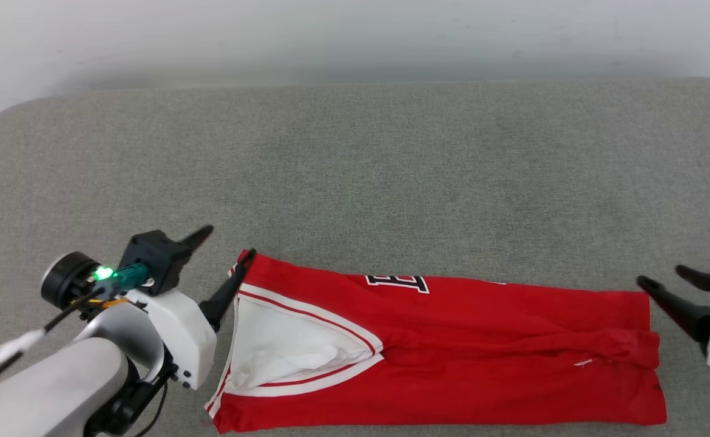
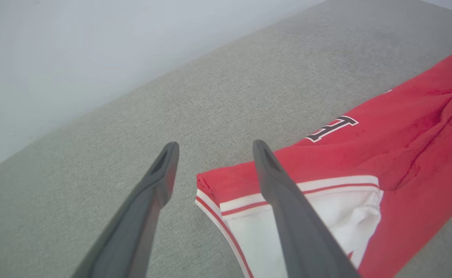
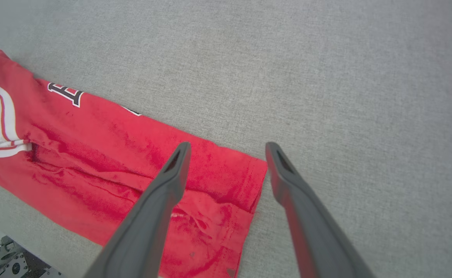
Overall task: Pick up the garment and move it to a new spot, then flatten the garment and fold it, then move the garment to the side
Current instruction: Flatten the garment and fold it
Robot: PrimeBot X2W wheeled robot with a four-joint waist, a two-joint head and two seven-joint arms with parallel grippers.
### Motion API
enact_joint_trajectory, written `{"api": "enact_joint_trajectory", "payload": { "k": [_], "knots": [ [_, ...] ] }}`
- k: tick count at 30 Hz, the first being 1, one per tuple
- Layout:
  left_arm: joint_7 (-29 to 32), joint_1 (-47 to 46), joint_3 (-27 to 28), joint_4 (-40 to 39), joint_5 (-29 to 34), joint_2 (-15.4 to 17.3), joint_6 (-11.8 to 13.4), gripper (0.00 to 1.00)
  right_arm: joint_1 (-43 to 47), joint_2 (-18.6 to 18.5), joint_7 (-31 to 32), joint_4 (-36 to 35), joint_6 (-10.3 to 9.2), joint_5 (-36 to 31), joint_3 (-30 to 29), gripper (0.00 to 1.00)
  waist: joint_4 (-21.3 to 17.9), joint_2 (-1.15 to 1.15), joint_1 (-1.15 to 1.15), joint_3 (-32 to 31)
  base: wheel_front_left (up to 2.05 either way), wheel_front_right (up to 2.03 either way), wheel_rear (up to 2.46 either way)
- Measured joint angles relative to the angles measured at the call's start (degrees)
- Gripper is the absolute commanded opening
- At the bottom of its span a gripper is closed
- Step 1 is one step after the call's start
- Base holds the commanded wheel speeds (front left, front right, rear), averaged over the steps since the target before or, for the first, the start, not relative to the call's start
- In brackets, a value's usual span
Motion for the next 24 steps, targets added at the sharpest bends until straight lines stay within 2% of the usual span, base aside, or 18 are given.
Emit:
{"api": "enact_joint_trajectory", "payload": {
  "k": [4,7,14,18,24],
  "knots": [
    [-8.12,2.14,2.48,0.0,2.77,-0.67,6.41,1.0,2.68,1.69,-0.07,1.79,0.0,0.56,-5.94,1.0,0.16,0.0,0.0,0.43,0.0,0.0,0.0],
    [-12.05,4.73,4.45,0.33,3.18,-2.11,10.45,1.0,4.75,3.34,0.77,4.04,0.0,1.07,-9.1,1.0,0.34,0.0,0.0,0.8,0.0,0.0,0.0],
    [-14.0,10.7,11.73,-0.52,9.14,-5.46,18.03,1.0,6.12,8.06,2.48,8.83,0.0,4.81,-15.13,1.0,1.03,0.0,0.0,1.92,0.0,0.0,0.0],
    [-14.1,15.45,18.02,-1.99,14.3,-8.55,20.6,1.0,6.69,10.44,4.48,10.67,0.0,7.1,-16.46,1.0,1.5,0.0,0.0,2.5,0.0,0.0,0.0],
    [-14.1,23.23,26.52,-2.85,21.7,-14.06,21.31,1.0,6.68,13.58,6.41,13.32,0.0,8.17,-15.51,1.0,2.0,0.0,0.01,2.91,0.0,0.0,0.0]
  ]
}}
